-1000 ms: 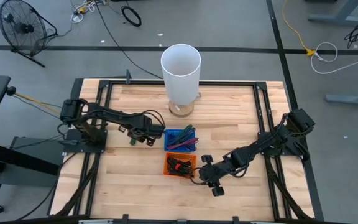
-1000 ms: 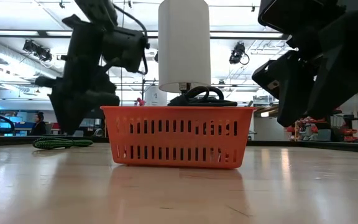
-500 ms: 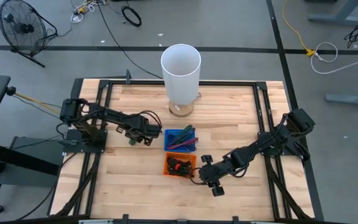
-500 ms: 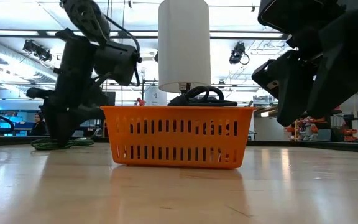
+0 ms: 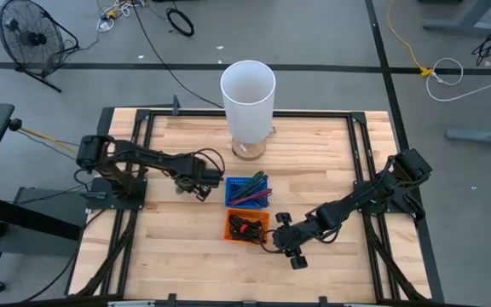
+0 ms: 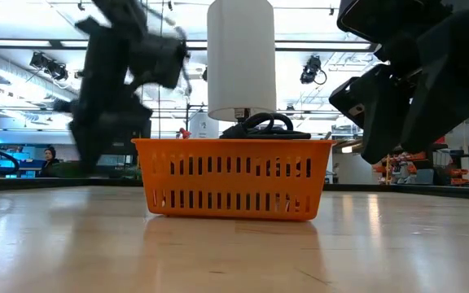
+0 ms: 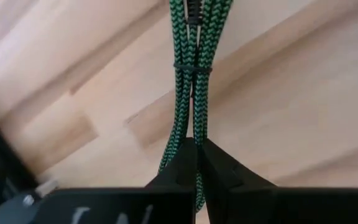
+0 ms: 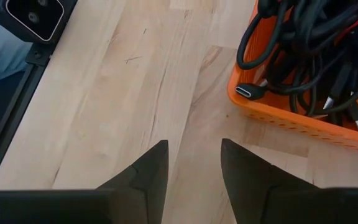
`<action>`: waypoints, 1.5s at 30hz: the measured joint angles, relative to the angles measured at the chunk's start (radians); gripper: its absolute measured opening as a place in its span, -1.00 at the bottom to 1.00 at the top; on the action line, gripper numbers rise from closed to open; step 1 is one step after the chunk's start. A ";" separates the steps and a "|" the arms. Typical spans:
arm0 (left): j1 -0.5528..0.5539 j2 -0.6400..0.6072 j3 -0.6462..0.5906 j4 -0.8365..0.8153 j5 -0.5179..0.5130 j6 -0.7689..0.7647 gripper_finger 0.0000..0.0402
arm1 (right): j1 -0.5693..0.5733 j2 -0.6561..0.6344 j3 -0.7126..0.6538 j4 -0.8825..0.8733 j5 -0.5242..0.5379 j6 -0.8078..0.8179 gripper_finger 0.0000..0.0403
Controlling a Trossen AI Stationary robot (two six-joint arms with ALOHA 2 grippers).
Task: Pick & Place USB Port
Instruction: Put the green charger cable into the blue bin
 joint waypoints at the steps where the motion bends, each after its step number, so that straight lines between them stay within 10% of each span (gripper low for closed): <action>1: -0.016 -0.009 0.023 0.000 -0.012 0.004 -0.97 | 0.000 0.000 0.000 0.000 0.000 0.000 -0.28; 17: -0.273 -0.048 0.262 0.483 -0.212 0.282 -0.98 | 0.000 0.000 0.000 -0.002 0.000 0.000 -0.28; 45: -0.209 0.164 0.261 0.578 -0.213 0.415 -0.98 | 0.000 0.000 0.000 -0.001 0.005 -0.004 -0.28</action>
